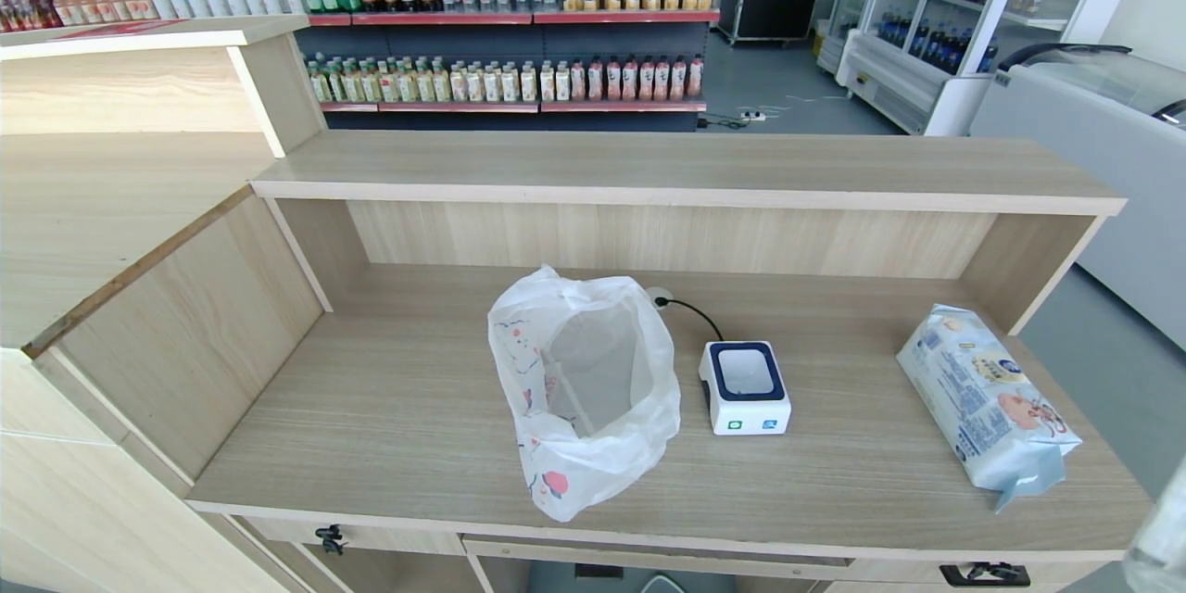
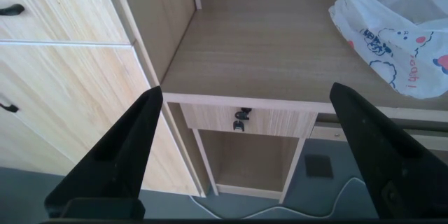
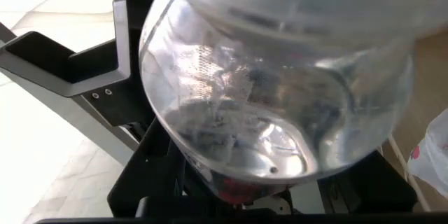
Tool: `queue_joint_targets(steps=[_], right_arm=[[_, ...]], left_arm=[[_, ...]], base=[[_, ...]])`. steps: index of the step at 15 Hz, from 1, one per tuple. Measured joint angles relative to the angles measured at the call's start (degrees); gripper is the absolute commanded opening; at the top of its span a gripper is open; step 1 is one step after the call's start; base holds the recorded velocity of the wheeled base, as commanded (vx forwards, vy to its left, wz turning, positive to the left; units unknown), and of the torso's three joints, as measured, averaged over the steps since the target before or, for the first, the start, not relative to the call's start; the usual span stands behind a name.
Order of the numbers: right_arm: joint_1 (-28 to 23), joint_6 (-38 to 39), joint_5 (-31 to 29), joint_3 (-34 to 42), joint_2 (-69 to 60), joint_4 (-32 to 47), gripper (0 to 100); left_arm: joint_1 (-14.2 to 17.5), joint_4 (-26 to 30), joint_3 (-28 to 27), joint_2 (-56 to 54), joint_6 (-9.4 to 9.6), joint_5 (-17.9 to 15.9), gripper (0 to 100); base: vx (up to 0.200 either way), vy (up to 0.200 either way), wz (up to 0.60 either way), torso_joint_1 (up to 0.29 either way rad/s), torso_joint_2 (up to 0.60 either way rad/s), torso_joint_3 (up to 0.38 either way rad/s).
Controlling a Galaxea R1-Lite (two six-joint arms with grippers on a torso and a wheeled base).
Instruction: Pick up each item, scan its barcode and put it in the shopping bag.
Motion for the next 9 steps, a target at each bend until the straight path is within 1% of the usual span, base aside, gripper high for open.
queue_joint_targets(steps=[4,9], right_arm=[[0.1,0.0,2.5,-0.1,0.6,-0.6,0],[1.3,-0.4,2.7,0.5,1.1,-2.3,0]], left_arm=[[0.0,0.0,0.0,0.0,-0.02,0.0,100],[0.0,0.0,0.0,0.0,0.0,0.0,100]], base=[[0.0,0.0,0.0,0.0,0.0,0.0],[0.0,0.0,0.0,0.0,0.0,0.0]])
